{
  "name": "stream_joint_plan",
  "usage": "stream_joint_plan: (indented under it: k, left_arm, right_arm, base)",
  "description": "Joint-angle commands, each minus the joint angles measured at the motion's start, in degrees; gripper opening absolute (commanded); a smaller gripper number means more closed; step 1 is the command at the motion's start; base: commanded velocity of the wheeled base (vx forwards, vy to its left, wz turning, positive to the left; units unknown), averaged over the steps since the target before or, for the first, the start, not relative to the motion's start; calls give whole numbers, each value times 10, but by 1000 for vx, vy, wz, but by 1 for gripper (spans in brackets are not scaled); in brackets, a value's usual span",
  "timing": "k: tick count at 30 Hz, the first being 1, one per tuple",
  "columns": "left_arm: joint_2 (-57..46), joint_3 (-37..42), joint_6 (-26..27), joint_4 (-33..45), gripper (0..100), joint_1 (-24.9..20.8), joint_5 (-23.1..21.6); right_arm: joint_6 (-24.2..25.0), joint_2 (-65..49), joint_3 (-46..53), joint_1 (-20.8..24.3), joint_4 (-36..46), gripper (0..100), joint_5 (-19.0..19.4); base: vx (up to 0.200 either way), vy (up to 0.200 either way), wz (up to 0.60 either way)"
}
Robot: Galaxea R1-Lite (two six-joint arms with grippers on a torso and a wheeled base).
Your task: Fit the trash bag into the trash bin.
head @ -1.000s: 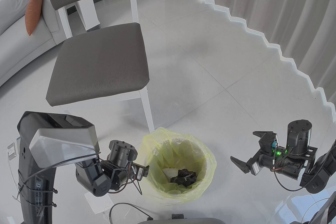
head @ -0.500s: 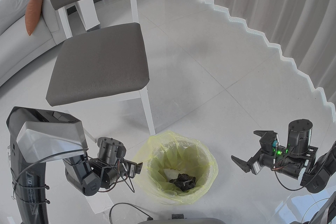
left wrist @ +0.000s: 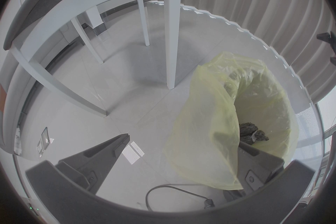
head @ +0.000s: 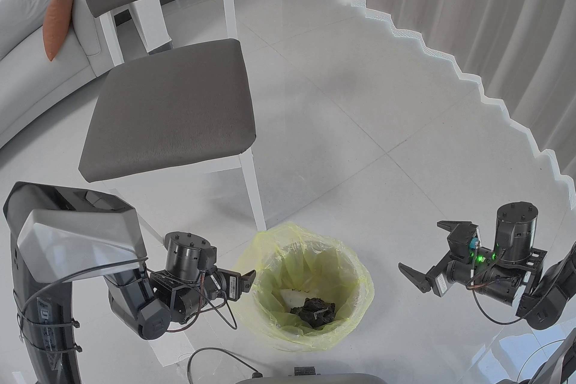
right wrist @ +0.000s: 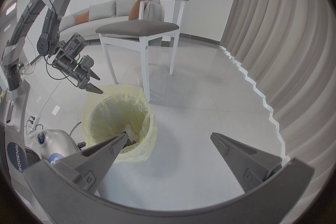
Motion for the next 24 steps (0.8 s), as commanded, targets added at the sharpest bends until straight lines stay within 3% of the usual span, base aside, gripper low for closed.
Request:
stream_joint_plan:
  k: [1, 10, 24]
  left_arm:
    - [-29, 17, -5, 3, 100, 8, 3]
    - [-47, 83, 2, 10, 100, 17, 5]
    - [91, -26, 13, 37, 100, 20, 2]
  right_arm:
    - [0, -8, 3, -3, 1, 100, 0]
    - [-1, -19, 8, -4, 3, 100, 0]
    - [-3, -14, -52, -6, 24, 100, 0]
  base:
    - [0, 0, 0]
    - [0, 0, 0]
    - [0, 0, 0]
